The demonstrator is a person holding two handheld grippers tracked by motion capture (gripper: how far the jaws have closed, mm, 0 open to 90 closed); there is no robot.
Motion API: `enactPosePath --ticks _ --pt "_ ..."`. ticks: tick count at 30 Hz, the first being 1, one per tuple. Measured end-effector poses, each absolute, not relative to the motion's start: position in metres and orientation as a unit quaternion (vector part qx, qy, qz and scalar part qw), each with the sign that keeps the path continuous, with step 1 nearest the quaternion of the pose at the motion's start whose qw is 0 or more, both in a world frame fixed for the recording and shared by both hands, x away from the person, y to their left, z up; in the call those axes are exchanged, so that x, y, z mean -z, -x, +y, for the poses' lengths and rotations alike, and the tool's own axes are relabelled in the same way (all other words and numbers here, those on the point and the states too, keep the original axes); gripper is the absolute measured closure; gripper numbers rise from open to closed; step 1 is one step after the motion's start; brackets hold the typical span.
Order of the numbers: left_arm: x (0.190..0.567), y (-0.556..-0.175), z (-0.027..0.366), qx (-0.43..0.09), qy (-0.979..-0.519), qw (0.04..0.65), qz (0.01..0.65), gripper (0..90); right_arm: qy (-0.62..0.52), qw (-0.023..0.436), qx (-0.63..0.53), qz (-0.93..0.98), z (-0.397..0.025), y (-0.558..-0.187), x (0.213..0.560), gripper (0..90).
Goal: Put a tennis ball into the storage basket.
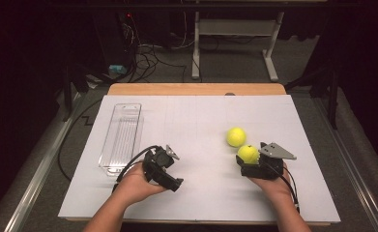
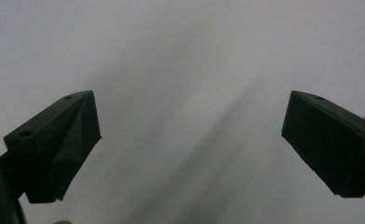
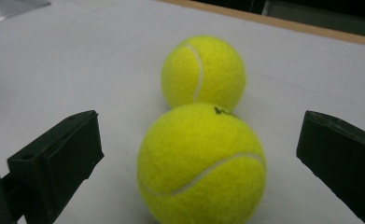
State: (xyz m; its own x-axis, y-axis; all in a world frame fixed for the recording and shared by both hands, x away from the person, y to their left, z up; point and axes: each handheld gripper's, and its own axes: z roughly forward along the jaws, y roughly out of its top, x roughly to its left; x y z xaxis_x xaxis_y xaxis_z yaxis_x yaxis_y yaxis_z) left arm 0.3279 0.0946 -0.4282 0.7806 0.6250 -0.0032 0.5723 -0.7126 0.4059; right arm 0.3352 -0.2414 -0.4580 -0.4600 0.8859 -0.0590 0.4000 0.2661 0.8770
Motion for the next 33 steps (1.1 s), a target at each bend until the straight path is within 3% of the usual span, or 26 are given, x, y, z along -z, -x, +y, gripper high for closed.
enactPosePath --ticks 5,7,13,23,33 --pt "0.434 -0.326 0.091 -0.049 -0.931 0.165 0.323 6.5 -0.438 0.267 -0.407 0.755 -0.241 -0.338 0.463 1.5" --pt "0.434 -0.326 0.091 -0.044 -0.931 0.163 0.324 14.7 -0.444 0.259 -0.394 0.762 -0.24 -0.34 0.466 4.8" --pt "0.434 -0.327 0.095 -0.033 -0.931 0.163 0.326 12.5 -0.454 0.244 -0.38 0.769 -0.24 -0.342 0.468 14.7" --pt "0.434 -0.327 0.097 -0.024 -0.93 0.163 0.328 7.5 -0.464 0.242 -0.374 0.765 -0.242 -0.342 0.469 23.5" --pt "0.432 -0.33 0.103 -0.012 -0.926 0.177 0.333 6.2 -0.462 0.245 -0.374 0.766 -0.242 -0.342 0.468 26.3"
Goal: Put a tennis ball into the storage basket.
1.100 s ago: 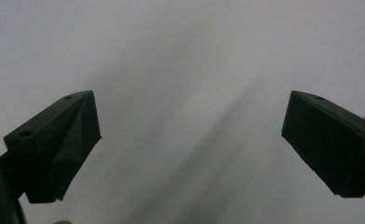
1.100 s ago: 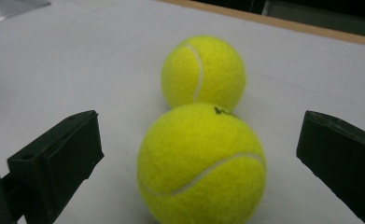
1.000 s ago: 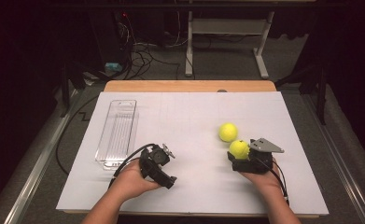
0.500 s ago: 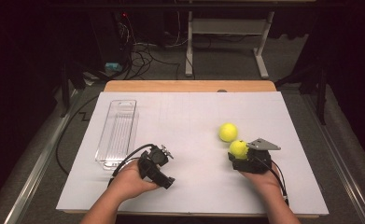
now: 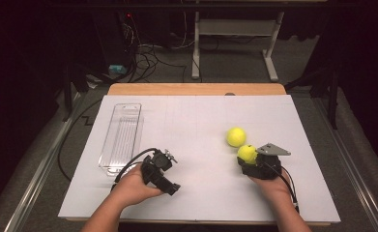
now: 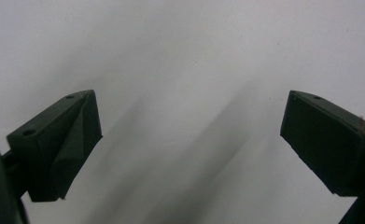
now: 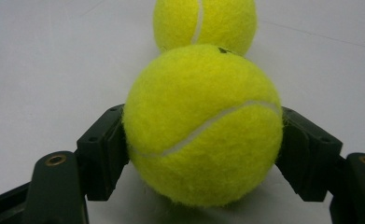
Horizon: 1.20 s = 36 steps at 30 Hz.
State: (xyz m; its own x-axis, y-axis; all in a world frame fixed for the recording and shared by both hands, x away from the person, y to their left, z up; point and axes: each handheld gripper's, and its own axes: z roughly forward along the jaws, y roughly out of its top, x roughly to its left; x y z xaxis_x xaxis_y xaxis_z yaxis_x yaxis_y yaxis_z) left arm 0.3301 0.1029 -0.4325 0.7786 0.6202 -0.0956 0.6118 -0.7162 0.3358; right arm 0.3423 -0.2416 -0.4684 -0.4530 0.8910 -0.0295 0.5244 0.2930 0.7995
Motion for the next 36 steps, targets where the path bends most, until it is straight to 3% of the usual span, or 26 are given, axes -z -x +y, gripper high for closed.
enactPosePath --ticks 18,36 --pt "0.421 -0.33 0.105 -0.008 -0.915 0.21 0.344 0.5 -0.408 0.267 -0.436 0.757 -0.231 -0.317 0.454 26.7" --pt "0.421 -0.33 0.107 -0.006 -0.914 0.214 0.345 0.6 -0.357 0.234 -0.461 0.778 -0.178 -0.313 0.457 26.7"
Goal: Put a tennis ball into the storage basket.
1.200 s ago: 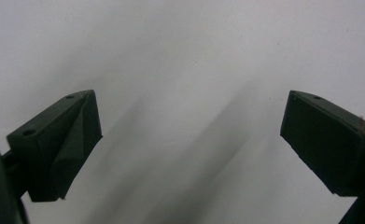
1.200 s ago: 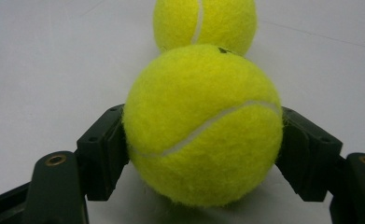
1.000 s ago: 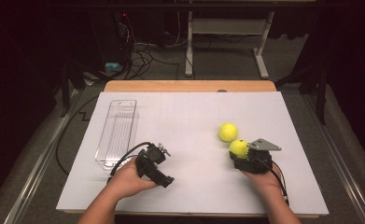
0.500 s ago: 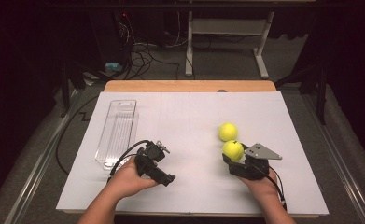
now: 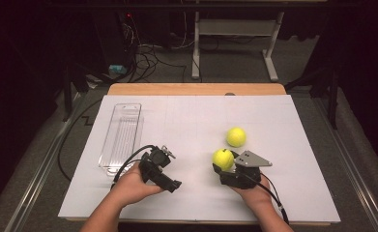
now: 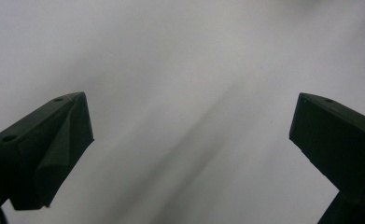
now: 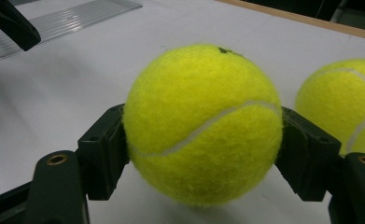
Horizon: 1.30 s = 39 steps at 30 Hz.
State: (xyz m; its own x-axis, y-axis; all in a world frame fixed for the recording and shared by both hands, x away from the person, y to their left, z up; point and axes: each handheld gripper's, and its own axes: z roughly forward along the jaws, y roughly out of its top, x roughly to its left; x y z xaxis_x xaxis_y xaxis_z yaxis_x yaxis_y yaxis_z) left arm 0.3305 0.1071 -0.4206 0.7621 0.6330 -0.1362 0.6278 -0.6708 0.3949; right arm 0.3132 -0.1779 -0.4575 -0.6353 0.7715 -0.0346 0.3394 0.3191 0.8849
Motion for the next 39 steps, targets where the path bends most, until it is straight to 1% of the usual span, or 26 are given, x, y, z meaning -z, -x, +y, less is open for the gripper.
enactPosePath --ticks 11,18,27,28,29,32,35,39 --pt "0.42 -0.33 0.107 -0.006 -0.914 0.213 0.345 0.7 -0.343 0.218 -0.465 0.787 -0.154 -0.314 0.462 26.8" --pt "0.418 -0.33 0.105 -0.004 -0.914 0.216 0.345 0.8 -0.321 0.212 -0.471 0.794 -0.126 -0.328 0.464 26.7" --pt "0.402 -0.326 0.108 -0.013 -0.907 0.232 0.351 1.1 -0.307 0.212 -0.484 0.791 -0.122 -0.324 0.459 26.7" --pt "0.396 -0.325 0.107 -0.019 -0.909 0.228 0.348 1.0 -0.305 0.2 -0.491 0.791 -0.123 -0.324 0.46 26.7" --pt "0.396 -0.325 0.107 -0.019 -0.909 0.228 0.348 1.0 -0.304 0.202 -0.491 0.791 -0.122 -0.323 0.46 26.7" --pt "0.382 -0.324 0.101 -0.039 -0.916 0.202 0.344 0.9 -0.293 0.206 -0.49 0.795 -0.119 -0.319 0.461 26.7" --pt "0.376 -0.327 0.1 -0.039 -0.915 0.2 0.348 0.8 -0.289 0.208 -0.491 0.795 -0.118 -0.318 0.461 26.7" --pt "0.371 -0.336 0.101 -0.026 -0.912 0.193 0.362 0.8 -0.29 0.203 -0.493 0.795 -0.117 -0.317 0.461 26.7"
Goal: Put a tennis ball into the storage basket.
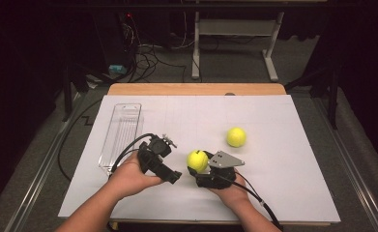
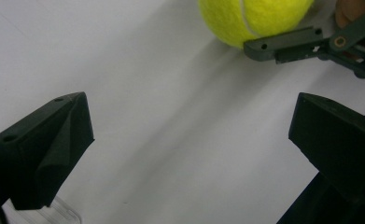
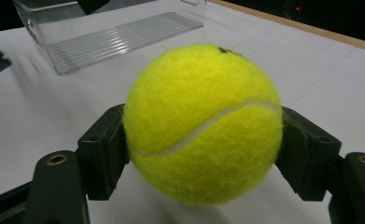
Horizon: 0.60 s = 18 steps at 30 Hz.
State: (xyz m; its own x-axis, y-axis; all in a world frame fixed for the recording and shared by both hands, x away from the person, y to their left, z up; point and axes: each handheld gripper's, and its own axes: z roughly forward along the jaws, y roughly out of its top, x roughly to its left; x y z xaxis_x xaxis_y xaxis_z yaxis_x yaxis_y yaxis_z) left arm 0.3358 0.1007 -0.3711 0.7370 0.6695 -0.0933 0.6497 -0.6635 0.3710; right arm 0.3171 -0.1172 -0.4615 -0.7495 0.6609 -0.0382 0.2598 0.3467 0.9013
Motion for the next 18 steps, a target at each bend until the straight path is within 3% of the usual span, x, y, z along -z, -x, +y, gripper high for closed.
enactPosePath --ticks 18 --pt "0.364 -0.36 0.076 0.029 -0.914 0.15 0.375 1.0 -0.282 0.193 -0.501 0.795 -0.112 -0.314 0.466 26.6"
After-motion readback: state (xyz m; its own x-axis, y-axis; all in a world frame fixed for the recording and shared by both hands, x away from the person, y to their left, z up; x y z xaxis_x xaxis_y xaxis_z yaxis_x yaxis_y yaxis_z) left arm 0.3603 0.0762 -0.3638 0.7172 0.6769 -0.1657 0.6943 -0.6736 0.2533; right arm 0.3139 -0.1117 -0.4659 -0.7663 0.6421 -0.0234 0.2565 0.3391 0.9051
